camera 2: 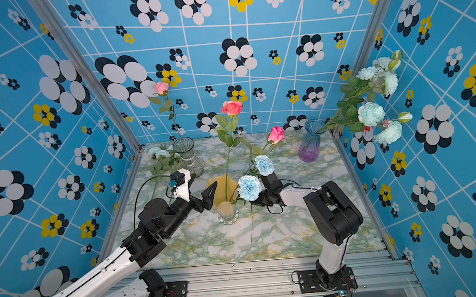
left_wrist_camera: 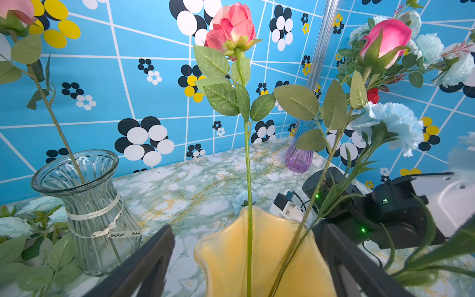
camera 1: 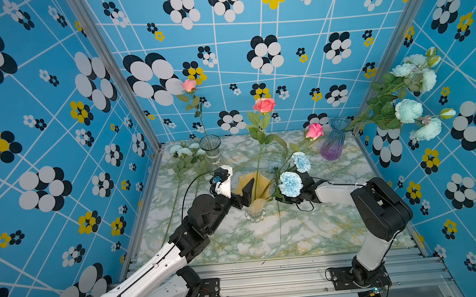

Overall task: Pick out blue flowers from the vase
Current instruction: Place the flower at the center of the board.

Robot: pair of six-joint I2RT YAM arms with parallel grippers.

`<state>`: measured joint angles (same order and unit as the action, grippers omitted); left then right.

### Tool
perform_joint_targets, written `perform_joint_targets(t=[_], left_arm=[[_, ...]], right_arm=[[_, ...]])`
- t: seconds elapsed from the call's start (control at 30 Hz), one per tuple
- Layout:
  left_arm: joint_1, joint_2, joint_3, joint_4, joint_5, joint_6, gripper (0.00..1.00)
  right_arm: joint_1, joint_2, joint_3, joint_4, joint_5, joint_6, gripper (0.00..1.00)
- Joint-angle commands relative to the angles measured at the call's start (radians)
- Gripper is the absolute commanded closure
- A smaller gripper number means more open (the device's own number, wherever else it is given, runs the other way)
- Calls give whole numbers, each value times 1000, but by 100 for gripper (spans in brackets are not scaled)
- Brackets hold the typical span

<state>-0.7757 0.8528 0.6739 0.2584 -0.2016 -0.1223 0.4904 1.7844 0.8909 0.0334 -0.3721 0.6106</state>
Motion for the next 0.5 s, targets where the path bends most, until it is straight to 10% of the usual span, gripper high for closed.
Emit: perform_joint_targets(t=[0.0,0.3,0.47], left_arm=[[11,-1,-12,34,19,-20,9],[11,7,1,14,52,-11,11],[5,20,14,-3,70,-5,11]], right_arm=[[13,12,33,-26,-9,-32,100],[20,25,50,-88,32,-77,91],[30,2,49,-124,94,-92,66]])
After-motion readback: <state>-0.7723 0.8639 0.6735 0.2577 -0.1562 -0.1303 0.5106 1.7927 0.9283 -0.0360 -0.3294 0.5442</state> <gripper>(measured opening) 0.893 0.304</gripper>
